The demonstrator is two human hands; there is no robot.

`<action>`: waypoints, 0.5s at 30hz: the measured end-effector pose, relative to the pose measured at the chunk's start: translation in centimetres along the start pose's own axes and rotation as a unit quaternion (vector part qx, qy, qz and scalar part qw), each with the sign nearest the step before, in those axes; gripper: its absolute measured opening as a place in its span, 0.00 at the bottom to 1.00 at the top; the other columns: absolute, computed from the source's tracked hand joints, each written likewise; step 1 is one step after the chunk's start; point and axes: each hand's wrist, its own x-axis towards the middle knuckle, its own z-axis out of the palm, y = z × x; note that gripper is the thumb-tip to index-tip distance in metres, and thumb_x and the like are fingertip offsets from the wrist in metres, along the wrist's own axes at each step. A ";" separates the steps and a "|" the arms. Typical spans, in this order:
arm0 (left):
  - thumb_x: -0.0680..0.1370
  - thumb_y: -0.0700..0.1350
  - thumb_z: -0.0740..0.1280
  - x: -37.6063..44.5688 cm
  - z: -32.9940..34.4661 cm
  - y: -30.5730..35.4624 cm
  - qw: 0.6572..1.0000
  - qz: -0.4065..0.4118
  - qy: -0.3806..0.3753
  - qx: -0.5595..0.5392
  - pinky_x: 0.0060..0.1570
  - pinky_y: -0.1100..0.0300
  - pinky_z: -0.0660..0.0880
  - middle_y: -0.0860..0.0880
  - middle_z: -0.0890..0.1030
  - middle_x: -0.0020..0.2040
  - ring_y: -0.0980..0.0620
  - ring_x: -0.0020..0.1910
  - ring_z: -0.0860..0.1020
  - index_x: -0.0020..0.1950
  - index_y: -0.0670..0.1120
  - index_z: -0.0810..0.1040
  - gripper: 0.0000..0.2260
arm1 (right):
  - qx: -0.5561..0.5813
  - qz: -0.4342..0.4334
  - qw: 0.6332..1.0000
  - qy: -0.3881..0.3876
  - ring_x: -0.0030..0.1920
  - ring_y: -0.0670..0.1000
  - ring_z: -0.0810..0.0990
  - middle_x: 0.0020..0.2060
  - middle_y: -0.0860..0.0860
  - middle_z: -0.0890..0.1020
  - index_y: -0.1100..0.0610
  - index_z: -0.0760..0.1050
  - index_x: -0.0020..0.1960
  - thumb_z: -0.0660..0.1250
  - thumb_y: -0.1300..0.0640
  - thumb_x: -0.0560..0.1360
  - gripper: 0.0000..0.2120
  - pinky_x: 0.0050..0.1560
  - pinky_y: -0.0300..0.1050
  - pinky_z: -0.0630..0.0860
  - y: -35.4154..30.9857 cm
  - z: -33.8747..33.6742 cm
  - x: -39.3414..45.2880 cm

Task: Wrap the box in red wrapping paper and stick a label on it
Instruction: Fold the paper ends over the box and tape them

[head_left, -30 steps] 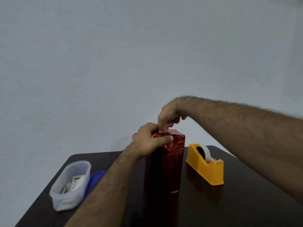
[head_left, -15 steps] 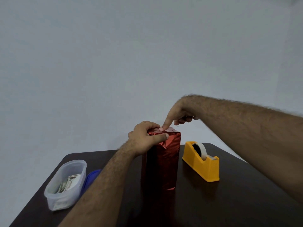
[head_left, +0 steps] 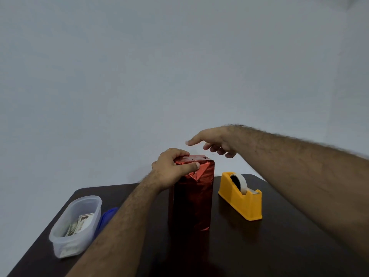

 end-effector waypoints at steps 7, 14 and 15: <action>0.61 0.73 0.78 -0.1 -0.1 0.2 1.000 0.016 0.000 0.003 0.63 0.44 0.79 0.61 0.82 0.56 0.54 0.59 0.82 0.53 0.66 0.85 0.24 | -0.029 -0.011 0.998 -0.061 0.83 0.60 0.57 0.84 0.57 0.58 0.56 0.54 0.85 0.75 0.24 0.63 0.63 0.81 0.65 0.57 0.6 2.1 -0.3; 0.60 0.75 0.78 -0.2 0.0 0.2 1.000 0.022 0.000 0.003 0.65 0.46 0.79 0.61 0.82 0.58 0.55 0.61 0.81 0.59 0.63 0.84 0.32 | -0.051 0.010 0.997 -0.052 0.84 0.61 0.56 0.84 0.59 0.56 0.59 0.50 0.86 0.69 0.23 0.67 0.63 0.81 0.65 0.57 2.8 1.5 -0.5; 0.61 0.74 0.78 -0.2 0.0 0.3 1.000 0.023 0.002 0.008 0.66 0.46 0.78 0.62 0.82 0.58 0.56 0.61 0.81 0.60 0.62 0.84 0.31 | -0.044 0.012 0.998 -0.052 0.84 0.61 0.56 0.84 0.59 0.56 0.59 0.51 0.85 0.70 0.23 0.68 0.62 0.81 0.65 0.57 2.9 1.4 -0.5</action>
